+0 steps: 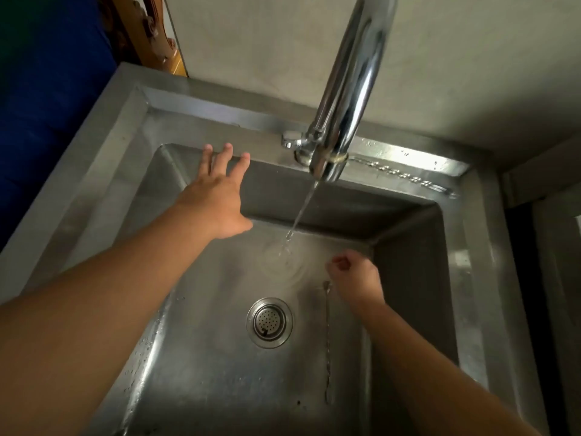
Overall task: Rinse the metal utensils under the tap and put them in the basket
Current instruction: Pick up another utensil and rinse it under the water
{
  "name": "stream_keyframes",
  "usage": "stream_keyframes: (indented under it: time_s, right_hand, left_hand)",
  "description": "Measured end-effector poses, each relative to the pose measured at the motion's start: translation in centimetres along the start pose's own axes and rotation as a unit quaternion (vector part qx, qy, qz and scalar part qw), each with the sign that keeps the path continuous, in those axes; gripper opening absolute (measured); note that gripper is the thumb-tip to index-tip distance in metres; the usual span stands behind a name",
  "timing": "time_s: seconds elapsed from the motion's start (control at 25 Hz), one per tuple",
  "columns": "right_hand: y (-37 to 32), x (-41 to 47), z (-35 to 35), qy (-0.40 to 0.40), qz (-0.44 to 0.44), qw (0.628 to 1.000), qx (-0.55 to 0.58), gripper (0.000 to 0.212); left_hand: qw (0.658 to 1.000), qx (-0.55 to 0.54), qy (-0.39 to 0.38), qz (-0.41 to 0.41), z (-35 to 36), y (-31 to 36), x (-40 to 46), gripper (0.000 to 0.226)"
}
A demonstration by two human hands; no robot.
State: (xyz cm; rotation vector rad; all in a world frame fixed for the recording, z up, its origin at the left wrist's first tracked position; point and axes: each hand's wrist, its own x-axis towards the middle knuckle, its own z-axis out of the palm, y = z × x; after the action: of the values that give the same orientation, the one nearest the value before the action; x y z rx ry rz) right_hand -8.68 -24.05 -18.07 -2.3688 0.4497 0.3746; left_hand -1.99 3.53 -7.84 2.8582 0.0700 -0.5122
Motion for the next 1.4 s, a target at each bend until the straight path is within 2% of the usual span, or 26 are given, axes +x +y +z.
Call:
stream_keyframes:
  time_s: [0.12,0.24,0.4,0.56,0.8,0.96,1.08,1.24,1.32,1.4]
  right_hand:
    - [-5.2,1.5,-6.4,0.098,-0.147,0.984,-0.008,0.007]
    - [-8.3,4.6,-11.8,0.155,-0.231,0.954,-0.111,0.017]
    - [-9.6,8.4,-14.8,0.109,-0.223,0.928,-0.279,0.033]
    - [-9.7,9.5,-14.7,0.068,-0.227,0.905,-0.352,0.029]
    - [-9.4,10.0,-14.3,0.099,-0.220,0.912,-0.331,0.019]
    - [-9.4,9.7,-15.2,0.115,-0.234,0.904,-0.339,0.016]
    - [-10.0,8.2,-16.3,0.150,-0.249,0.908,-0.302,0.015]
    - [-11.8,3.8,-17.2,0.188,-0.295,0.911,-0.217,0.011]
    - [-12.3,0.7,-16.7,0.164,-0.259,0.940,-0.148,0.005]
    - [-12.5,-2.4,-15.6,0.119,-0.197,0.971,-0.067,0.003]
  left_hand:
    - [1.000,-0.007,-0.001,-0.010,-0.2,0.3,-0.2,0.120]
    - [1.000,-0.007,-0.004,-0.007,-0.4,0.3,-0.2,0.120]
    - [1.000,-0.009,-0.004,0.001,-0.5,0.2,-0.1,0.118]
    - [1.000,-0.016,0.005,0.003,-0.5,0.2,0.0,0.119]
    - [0.999,0.018,0.034,-0.013,0.6,1.1,0.3,0.136]
    - [0.999,0.037,0.035,-0.019,0.6,0.9,0.5,0.135]
    - [0.998,0.054,0.033,-0.021,0.6,0.7,0.6,0.134]
    - [1.000,-0.011,0.009,-0.023,0.1,0.8,0.5,0.126]
    - [0.998,-0.062,0.003,-0.031,-0.2,0.8,0.0,0.114]
    - [0.985,-0.169,0.024,-0.036,0.0,1.3,-0.8,0.097]
